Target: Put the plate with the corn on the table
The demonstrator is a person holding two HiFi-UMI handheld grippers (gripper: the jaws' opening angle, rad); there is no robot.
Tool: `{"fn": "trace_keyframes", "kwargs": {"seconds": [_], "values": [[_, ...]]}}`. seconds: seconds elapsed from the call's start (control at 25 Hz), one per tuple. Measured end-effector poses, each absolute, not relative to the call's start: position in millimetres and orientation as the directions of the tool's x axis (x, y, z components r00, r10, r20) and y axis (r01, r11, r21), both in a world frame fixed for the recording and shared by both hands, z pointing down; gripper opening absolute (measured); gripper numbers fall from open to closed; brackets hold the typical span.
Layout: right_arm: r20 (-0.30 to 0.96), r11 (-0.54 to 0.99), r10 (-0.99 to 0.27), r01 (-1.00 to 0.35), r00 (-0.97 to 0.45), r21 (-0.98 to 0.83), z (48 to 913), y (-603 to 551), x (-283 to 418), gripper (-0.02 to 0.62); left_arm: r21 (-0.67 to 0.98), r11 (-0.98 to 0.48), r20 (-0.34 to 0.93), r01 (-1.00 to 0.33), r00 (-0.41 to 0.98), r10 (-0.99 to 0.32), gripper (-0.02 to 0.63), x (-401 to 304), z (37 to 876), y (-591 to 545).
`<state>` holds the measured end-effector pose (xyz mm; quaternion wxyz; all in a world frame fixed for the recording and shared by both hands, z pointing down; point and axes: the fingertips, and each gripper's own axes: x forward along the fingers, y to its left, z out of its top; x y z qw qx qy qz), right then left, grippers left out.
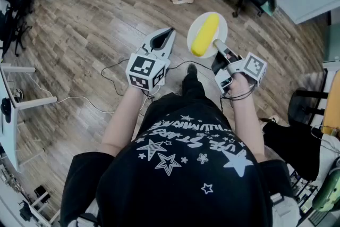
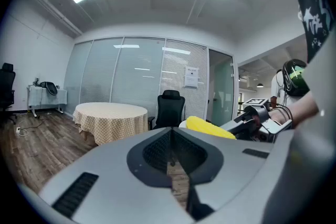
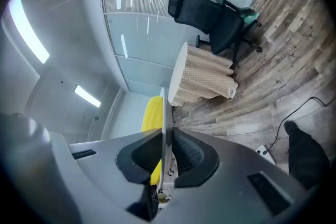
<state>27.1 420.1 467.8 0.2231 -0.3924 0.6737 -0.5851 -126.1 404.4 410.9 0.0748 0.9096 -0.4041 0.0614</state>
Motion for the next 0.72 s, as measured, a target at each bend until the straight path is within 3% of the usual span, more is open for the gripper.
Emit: {"fn": "trace_keyframes", "kwargs": {"seconds": [0.72], "values": [[0.149, -0.001, -0.778, -0.236, -0.611, -0.972, 461.2, 407.4, 33.1, 0.049, 0.082, -0.637, 0.205, -0.766, 0.639, -0.742, 0.008, -124.0, 419.1, 393.4]]}}
